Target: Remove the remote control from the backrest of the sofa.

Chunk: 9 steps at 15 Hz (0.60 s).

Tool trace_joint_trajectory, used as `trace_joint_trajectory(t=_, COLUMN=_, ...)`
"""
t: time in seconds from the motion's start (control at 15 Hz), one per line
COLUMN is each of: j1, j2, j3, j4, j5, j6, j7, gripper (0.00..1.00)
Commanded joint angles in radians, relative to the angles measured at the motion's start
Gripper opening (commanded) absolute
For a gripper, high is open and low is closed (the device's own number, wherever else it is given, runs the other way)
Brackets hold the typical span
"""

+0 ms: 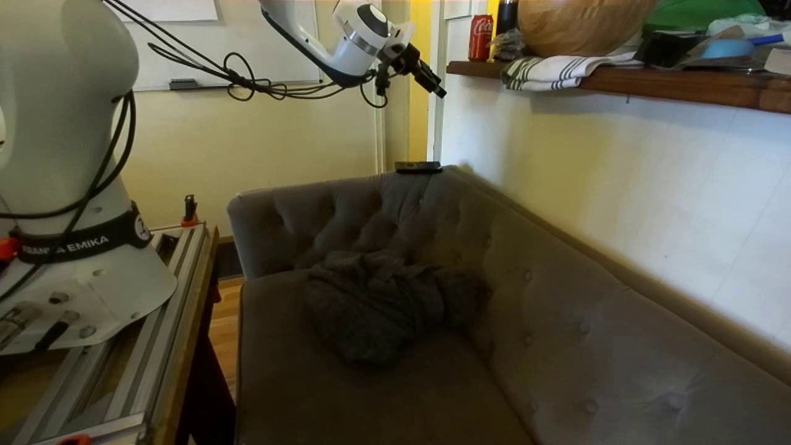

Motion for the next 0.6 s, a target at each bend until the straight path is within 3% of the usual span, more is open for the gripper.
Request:
trace_joint_trajectory(t=0.0, j1=-0.001, j2=0.011, j3=0.002, j4=0.008, j5=0.03, j6=-0.001, j7=-0.022, gripper=1.0)
trace_joint_trajectory(t=0.33, j1=-0.013, j2=0.01, j3=0.018, j4=0.007, j5=0.034, j6=0.004, j7=-0.022, gripper=1.0)
trace_joint_trajectory(t=0.47, j1=0.053, j2=-0.029, j3=-0.051, j4=-0.087, j5=-0.001, j6=0.049, j7=0.055, gripper=1.0)
trace_joint_trajectory(t=0.53, j1=0.113, j2=-0.053, j3=-0.117, j4=-0.166, j5=-0.011, j6=0.103, j7=0.101, gripper=1.0)
